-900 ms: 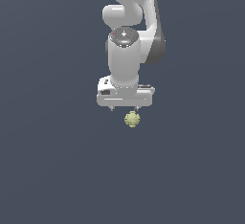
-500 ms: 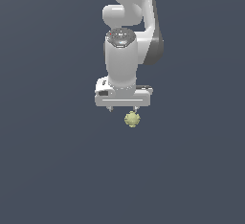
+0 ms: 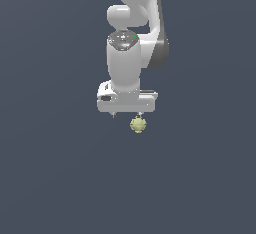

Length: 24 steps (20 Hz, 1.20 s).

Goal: Pick up the object and move it to a goal position.

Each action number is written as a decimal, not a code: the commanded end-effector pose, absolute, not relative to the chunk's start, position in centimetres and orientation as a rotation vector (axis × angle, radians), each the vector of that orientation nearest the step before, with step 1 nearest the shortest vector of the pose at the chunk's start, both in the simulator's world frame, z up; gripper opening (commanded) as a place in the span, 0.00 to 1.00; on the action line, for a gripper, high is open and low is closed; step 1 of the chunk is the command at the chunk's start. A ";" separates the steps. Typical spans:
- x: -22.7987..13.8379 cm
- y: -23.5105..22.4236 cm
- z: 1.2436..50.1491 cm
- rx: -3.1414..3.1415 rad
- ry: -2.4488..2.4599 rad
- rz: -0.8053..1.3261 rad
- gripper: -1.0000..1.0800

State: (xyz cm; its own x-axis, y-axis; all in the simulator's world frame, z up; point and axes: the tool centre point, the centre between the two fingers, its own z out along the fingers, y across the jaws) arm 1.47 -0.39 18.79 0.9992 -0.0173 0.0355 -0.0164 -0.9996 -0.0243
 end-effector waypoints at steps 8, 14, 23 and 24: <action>1.0 0.4 17.3 -3.112 0.170 -0.045 0.96; 0.4 1.4 15.6 -3.099 0.346 -0.033 0.96; -1.0 3.1 12.6 -3.051 0.674 -0.014 0.96; -1.1 3.2 12.2 -3.044 0.710 -0.012 0.96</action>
